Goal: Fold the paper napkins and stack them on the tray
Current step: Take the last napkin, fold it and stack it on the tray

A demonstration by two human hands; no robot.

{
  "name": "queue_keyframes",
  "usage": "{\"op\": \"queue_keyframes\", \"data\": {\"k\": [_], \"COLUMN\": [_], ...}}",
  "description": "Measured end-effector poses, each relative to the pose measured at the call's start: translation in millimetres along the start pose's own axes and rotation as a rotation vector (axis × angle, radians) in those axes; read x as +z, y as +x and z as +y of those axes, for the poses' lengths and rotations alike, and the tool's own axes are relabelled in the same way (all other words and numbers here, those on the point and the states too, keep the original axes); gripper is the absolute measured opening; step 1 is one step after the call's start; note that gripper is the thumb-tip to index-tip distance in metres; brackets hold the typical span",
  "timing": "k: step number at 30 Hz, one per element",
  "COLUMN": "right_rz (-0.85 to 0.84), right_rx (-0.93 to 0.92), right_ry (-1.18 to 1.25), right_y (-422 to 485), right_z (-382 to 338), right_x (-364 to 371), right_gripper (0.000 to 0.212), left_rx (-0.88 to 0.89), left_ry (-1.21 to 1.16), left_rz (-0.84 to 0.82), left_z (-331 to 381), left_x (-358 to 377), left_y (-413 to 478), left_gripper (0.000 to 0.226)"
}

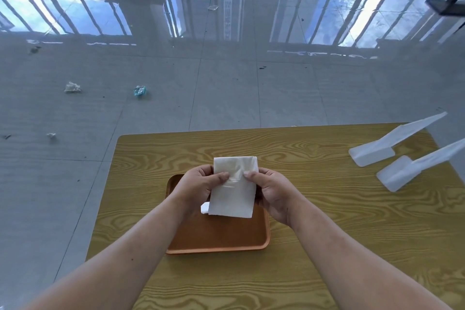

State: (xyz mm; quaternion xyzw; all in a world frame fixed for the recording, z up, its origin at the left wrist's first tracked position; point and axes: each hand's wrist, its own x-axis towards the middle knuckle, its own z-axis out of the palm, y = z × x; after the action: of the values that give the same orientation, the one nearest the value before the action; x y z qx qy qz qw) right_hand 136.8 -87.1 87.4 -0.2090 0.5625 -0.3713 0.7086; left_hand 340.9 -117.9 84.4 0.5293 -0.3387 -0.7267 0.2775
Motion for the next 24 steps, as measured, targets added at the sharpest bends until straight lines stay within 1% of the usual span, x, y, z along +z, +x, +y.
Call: {"op": "queue_keyframes", "data": {"k": [5, 8, 11, 15, 17, 19, 21, 22, 24], "right_rz": [-0.033, -0.034, -0.038, -0.049, -0.044, -0.053, -0.027, -0.005, 0.05], "right_rx": [0.068, 0.099, 0.089, 0.062, 0.068, 0.086, 0.084, 0.072, 0.056], "right_ry": [0.05, 0.049, 0.081, 0.07, 0.085, 0.091, 0.006, -0.064, -0.197], "right_y": [5, 7, 12, 22, 27, 30, 35, 37, 44], "right_z": [2, 1, 1, 1, 3, 4, 9, 12, 20], "right_x": [6, 9, 10, 13, 12, 12, 11, 12, 15], "right_gripper": [0.024, 0.023, 0.02, 0.029, 0.027, 0.03, 0.023, 0.022, 0.037], "left_rx": [0.014, -0.013, -0.036, -0.057, -0.076, -0.085, -0.057, -0.039, -0.016], "left_ry": [0.064, 0.019, -0.015, -0.06, -0.097, -0.078, 0.005, 0.047, 0.135], "left_rz": [0.076, 0.108, 0.087, 0.06, 0.046, 0.032, 0.067, 0.088, 0.157], "left_z": [-2, -2, -1, 1, 0, -3, -10, -13, -25], "left_x": [-2, -7, -13, -18, -22, -26, -31, -32, -35], "left_y": [5, 6, 6, 7, 8, 11, 16, 18, 24], "left_gripper": [0.012, 0.012, 0.014, 0.023, 0.028, 0.032, 0.016, 0.014, 0.029]}}
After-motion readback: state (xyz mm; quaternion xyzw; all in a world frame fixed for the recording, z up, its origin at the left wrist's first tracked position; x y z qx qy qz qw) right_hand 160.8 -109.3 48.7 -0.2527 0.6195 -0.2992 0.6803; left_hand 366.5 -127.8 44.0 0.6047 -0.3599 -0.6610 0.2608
